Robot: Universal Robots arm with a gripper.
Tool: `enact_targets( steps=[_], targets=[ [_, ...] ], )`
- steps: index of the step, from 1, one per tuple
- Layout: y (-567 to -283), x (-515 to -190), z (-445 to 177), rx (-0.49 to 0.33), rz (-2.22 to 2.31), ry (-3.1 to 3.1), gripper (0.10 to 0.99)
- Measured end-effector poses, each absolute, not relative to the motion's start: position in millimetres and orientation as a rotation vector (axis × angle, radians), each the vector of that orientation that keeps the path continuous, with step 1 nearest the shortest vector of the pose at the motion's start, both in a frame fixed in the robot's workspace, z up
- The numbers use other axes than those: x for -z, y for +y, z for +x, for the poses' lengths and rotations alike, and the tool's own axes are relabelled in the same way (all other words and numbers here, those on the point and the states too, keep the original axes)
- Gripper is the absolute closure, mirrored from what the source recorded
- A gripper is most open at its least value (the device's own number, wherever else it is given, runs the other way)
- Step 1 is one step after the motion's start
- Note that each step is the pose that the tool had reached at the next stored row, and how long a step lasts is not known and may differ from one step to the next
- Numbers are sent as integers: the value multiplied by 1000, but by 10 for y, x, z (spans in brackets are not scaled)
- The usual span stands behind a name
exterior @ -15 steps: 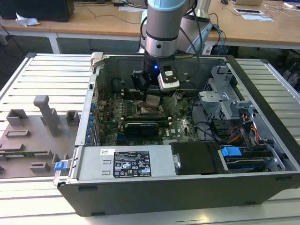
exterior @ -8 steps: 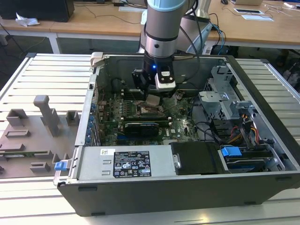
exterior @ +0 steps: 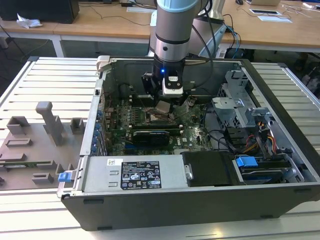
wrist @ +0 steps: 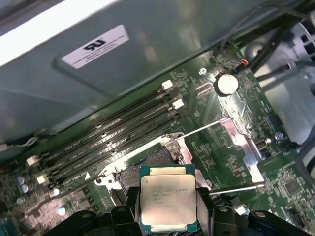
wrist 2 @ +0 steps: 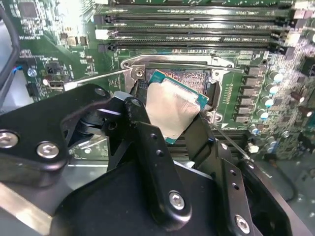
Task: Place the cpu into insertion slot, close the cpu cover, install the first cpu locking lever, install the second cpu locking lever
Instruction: 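Place the cpu into insertion slot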
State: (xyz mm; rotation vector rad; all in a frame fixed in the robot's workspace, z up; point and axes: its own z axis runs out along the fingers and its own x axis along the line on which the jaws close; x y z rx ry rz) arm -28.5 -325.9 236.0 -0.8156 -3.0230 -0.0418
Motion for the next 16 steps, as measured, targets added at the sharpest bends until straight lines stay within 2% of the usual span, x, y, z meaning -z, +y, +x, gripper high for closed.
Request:
enact_targets(
  steps=[16],
  targets=[
    [-3259, -2355, -284, 35, -1254, -2875, 541]
  ],
)
